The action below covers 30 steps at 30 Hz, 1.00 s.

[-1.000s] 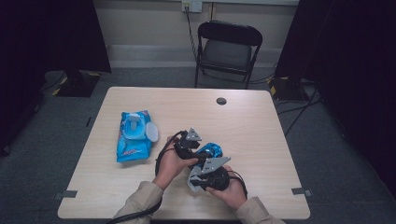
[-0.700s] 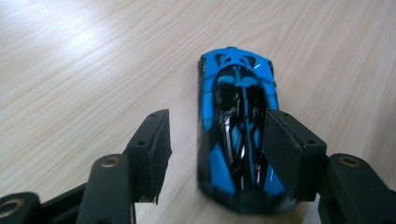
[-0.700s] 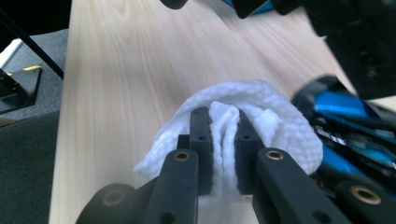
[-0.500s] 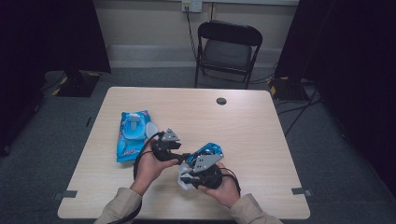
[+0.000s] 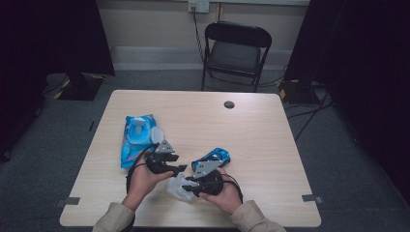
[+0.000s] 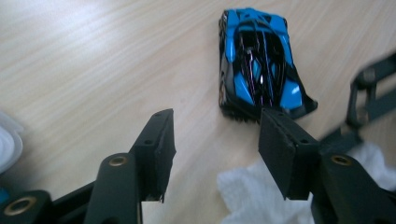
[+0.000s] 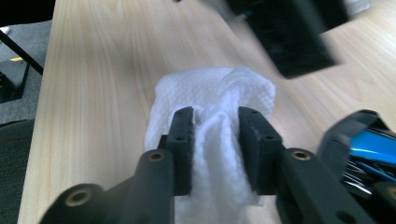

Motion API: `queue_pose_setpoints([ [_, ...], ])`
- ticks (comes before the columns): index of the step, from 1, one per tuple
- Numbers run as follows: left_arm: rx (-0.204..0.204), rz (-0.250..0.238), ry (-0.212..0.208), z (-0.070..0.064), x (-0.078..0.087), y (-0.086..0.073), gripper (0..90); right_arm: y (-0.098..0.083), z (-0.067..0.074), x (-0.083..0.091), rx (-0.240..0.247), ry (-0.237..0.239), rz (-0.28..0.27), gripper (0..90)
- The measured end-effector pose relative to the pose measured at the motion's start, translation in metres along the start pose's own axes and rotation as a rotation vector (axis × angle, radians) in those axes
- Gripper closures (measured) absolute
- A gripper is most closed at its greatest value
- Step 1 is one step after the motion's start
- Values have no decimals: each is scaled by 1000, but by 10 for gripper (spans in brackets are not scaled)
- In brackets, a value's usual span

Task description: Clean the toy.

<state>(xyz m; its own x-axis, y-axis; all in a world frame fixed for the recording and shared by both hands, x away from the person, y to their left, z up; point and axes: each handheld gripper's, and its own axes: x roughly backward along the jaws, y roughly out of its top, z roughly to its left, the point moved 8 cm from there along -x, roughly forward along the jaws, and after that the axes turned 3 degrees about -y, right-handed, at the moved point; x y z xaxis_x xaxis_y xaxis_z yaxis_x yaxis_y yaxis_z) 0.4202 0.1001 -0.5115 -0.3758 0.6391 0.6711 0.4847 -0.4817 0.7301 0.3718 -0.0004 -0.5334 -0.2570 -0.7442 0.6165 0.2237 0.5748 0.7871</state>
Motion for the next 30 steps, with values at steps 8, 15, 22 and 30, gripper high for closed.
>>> queue_pose_setpoints([
  [8,12,-8,-43,-13,6,-15,463,2,-14,21,-36,-55,-27,462],
  [15,-19,-4,-102,-35,6,-18,452,2,-42,44,-116,-140,-62,373],
  [22,-48,4,-157,-51,-3,-20,426,-9,-88,57,-204,-288,-20,238],
  [30,-91,50,-133,-55,-18,-30,338,-19,-108,43,-275,-329,-3,167],
])
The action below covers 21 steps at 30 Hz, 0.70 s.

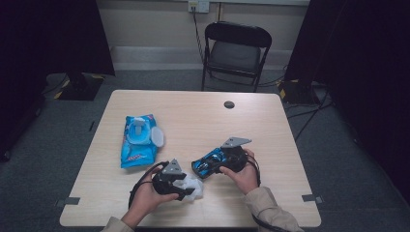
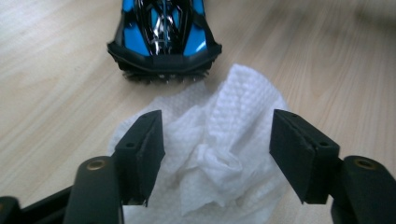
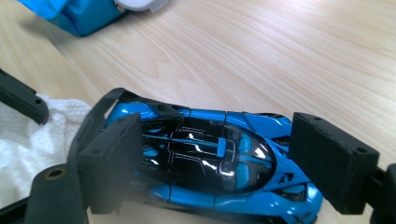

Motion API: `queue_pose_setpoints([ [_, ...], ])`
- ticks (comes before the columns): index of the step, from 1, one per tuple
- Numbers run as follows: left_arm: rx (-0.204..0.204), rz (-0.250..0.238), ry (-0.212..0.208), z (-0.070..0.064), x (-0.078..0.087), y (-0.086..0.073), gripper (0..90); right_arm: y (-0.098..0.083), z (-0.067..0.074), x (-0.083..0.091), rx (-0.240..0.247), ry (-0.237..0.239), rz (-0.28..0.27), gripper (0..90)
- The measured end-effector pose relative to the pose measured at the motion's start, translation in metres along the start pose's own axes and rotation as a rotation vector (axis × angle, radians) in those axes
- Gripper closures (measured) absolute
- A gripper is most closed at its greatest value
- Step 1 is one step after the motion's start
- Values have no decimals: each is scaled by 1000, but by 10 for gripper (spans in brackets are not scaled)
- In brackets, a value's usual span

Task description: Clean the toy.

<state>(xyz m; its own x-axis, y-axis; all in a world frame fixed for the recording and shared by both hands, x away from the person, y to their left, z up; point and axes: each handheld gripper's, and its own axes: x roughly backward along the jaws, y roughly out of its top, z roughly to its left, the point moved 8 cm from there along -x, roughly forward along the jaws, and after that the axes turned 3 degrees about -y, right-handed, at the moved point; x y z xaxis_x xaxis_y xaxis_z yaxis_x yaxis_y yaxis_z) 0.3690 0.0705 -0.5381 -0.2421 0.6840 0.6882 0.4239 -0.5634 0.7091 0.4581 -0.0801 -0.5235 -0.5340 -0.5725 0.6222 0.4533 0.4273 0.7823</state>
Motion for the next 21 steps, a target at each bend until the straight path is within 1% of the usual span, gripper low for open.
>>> queue_pose_setpoints([
  [1,-7,8,6,1,-4,-2,327,1,3,-4,5,8,0,162],
  [2,-7,8,6,1,-4,-2,328,1,3,-4,5,8,0,162],
  [3,-7,22,17,3,-7,-4,333,2,7,-8,32,1,9,162],
  [4,-7,22,17,3,-7,-4,333,2,7,-8,32,1,9,162],
  [5,0,22,17,3,-9,-5,334,2,10,-12,46,9,15,161],
  [6,-1,29,24,4,-11,-6,334,2,10,-12,46,9,15,161],
  [7,-9,24,36,5,-13,-5,344,1,12,-15,49,15,19,159],
  [9,-13,25,42,6,-13,-4,353,1,13,-16,54,20,22,152],
  [11,-16,28,55,8,-13,-4,406,0,13,-17,49,29,23,147],
  [12,-25,28,65,9,-12,-4,472,-1,13,-17,54,39,27,141],
  [13,-27,26,66,10,-12,-3,501,-2,13,-18,72,43,27,132],
  [15,-23,30,68,10,-12,-3,582,-3,13,-17,82,50,15,121],
  [16,-11,29,73,11,-11,-3,582,-3,13,-17,82,50,15,121],
  [17,0,29,79,13,-11,-3,677,-5,13,-18,95,59,1,93],
  [18,8,29,80,14,-10,-3,677,-5,13,-18,95,59,1,93],
  [19,27,30,80,15,-10,-2,723,-7,15,-18,120,64,-5,61],
  [20,39,35,94,18,-9,-2,735,-8,14,-18,126,55,4,38],
  [21,42,31,112,21,-9,-1,738,-9,14,-19,125,50,7,32],
])
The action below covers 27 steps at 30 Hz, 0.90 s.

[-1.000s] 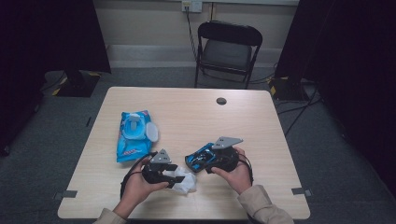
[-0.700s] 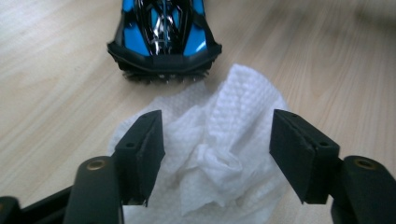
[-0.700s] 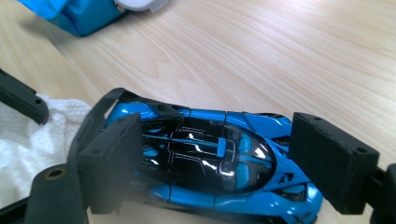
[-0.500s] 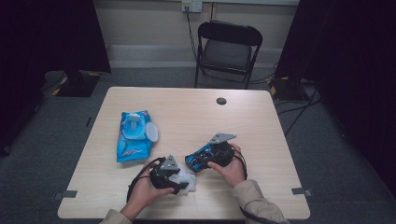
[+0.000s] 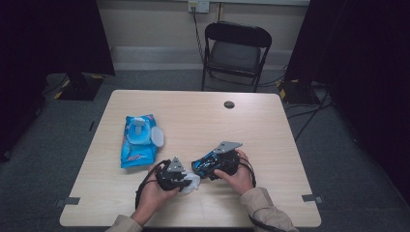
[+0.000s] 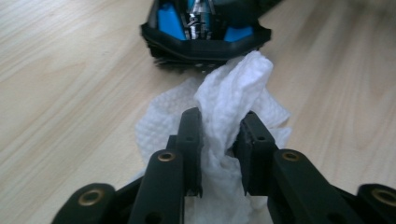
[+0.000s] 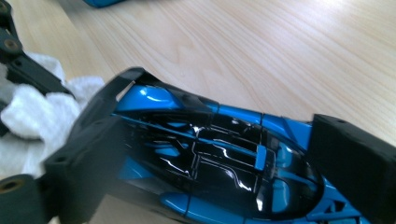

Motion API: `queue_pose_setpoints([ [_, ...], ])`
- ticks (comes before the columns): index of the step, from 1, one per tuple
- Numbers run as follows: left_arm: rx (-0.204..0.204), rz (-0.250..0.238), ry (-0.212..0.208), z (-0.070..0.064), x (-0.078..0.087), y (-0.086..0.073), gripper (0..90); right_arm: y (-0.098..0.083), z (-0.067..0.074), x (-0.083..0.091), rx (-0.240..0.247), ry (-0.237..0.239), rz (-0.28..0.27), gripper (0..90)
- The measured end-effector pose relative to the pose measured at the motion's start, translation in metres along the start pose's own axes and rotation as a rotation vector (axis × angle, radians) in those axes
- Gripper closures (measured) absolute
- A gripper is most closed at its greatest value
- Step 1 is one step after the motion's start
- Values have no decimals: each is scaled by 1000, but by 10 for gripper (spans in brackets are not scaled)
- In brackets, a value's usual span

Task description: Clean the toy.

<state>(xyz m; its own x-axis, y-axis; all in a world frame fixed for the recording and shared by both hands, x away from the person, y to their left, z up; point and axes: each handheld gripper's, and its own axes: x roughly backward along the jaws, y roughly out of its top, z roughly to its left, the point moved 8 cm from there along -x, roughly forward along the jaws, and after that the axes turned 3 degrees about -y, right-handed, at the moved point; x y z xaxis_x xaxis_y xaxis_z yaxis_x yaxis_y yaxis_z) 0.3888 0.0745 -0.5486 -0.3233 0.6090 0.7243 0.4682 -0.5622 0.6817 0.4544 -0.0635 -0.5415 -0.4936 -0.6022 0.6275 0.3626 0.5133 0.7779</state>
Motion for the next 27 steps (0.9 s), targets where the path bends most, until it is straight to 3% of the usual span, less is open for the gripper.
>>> queue_pose_setpoints([
  [8,83,-17,51,21,-1,6,756,-3,-6,1,-25,19,5,31],
  [12,130,-45,110,39,-1,14,764,-2,-6,1,-26,21,16,31],
  [13,148,-58,96,37,-4,15,764,-2,-6,1,-25,20,14,31],
  [17,125,-63,94,37,-13,16,784,-3,-6,1,-26,20,11,30],
  [18,132,-62,70,32,-15,18,793,-3,-6,1,-24,20,11,30],
  [27,94,-41,33,23,-15,17,810,-2,-6,1,-17,29,17,30],
])
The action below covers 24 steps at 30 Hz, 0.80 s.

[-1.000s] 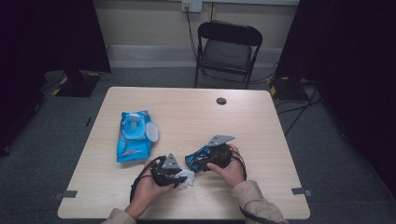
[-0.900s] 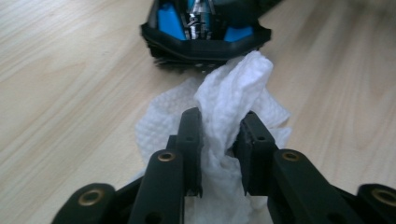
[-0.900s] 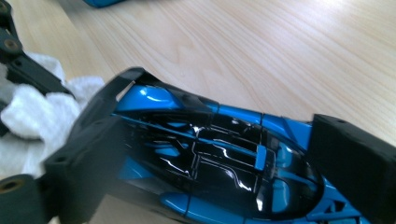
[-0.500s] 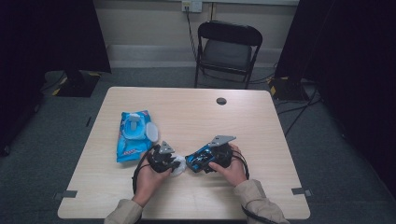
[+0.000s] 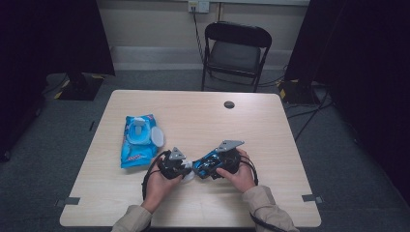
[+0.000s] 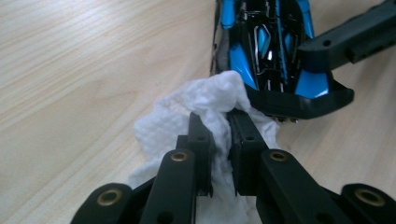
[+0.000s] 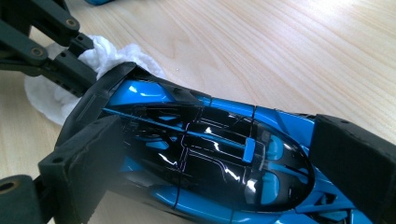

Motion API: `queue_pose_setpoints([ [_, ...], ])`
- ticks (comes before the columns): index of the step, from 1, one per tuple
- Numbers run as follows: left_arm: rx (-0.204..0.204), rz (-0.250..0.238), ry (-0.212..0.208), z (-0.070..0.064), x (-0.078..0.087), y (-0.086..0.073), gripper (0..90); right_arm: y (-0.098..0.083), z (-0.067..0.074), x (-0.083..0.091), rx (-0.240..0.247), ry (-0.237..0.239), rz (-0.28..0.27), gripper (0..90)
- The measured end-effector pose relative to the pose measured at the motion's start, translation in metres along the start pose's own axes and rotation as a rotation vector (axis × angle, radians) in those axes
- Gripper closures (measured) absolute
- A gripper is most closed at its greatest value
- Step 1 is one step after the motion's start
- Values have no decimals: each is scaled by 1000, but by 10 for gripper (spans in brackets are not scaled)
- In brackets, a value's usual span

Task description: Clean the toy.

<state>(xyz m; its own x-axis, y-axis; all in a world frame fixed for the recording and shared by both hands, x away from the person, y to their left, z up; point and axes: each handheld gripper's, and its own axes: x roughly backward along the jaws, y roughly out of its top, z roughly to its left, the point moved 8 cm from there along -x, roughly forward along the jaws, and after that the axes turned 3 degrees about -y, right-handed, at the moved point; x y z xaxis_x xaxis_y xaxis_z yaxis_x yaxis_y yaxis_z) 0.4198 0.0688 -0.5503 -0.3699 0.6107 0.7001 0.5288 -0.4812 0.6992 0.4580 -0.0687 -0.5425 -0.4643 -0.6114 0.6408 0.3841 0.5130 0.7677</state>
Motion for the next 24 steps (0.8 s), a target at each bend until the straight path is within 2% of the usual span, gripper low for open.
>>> queue_pose_setpoints([
  [2,-9,9,-9,-5,1,-1,813,0,0,0,4,5,8,31],
  [9,0,24,-39,-18,2,-4,822,0,0,0,5,6,7,31],
  [12,-7,25,-36,-21,2,-5,824,0,0,0,7,8,8,31],
  [15,-7,30,-52,-25,2,-5,827,1,0,0,9,9,11,31],
  [17,-27,46,-69,-33,2,-6,828,1,0,0,9,10,11,31],
  [24,-49,48,-93,-47,-3,-3,828,1,0,0,10,10,11,31],
])
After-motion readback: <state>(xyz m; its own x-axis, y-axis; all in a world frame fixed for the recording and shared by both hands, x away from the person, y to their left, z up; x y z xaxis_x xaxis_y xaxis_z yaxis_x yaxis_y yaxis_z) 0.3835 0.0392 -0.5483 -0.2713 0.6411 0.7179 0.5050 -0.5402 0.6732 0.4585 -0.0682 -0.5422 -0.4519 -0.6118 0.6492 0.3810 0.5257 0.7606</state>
